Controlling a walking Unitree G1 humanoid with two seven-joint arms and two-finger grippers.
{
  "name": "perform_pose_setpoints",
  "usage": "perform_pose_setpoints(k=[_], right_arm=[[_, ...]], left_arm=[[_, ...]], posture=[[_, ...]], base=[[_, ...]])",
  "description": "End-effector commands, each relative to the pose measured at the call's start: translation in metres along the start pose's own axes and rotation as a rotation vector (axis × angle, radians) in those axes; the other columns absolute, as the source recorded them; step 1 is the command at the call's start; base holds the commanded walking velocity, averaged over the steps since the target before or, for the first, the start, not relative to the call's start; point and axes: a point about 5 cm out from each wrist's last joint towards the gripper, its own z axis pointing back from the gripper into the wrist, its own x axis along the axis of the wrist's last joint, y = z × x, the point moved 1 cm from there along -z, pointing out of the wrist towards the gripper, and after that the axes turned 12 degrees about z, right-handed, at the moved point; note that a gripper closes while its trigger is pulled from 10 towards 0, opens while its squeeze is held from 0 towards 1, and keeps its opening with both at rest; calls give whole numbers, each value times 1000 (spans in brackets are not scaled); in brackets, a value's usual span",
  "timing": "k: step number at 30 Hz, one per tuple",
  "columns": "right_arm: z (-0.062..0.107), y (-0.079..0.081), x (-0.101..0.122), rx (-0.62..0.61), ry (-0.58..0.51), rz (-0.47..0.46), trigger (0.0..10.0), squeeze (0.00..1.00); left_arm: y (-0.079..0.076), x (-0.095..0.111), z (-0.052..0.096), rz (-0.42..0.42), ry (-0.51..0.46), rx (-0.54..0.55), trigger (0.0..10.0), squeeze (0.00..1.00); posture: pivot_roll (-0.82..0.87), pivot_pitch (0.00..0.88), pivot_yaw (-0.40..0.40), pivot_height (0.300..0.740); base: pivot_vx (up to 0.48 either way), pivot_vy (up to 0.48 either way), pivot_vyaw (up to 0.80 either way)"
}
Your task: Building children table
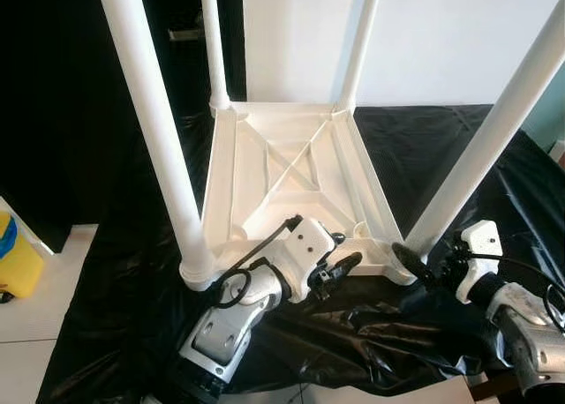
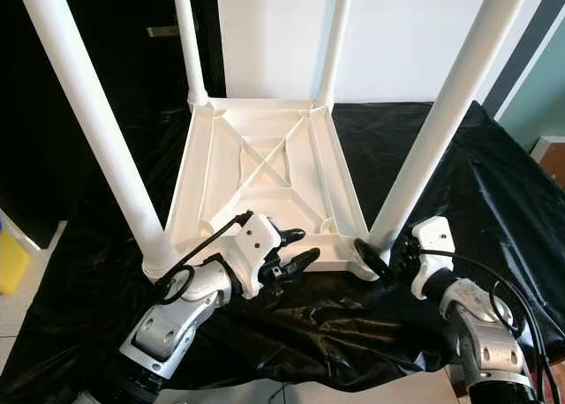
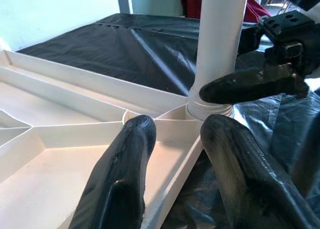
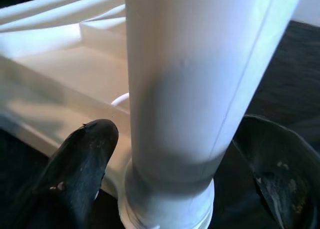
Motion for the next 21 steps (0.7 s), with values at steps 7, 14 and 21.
perform_pose_setpoints(k=[7,14,21], right_arm=[[-15,-9,1,121,20,89,1490,0],[-18,-3,-8,184,28,79,0,0],[-14,2,-16,205,41,43,0,0]], left_arm=[[-1,0,-3,-8,12,-29,10000,0],[-1,1,-3,-8,5,-18,10000,0],[-2,1,-3,-5,4,-18,10000,0]], posture=[[-16,0,-36,740],[-9,0,-47,740],[-15,0,-49,740]], base=[[0,0,0],[0,0,0],[0,0,0]])
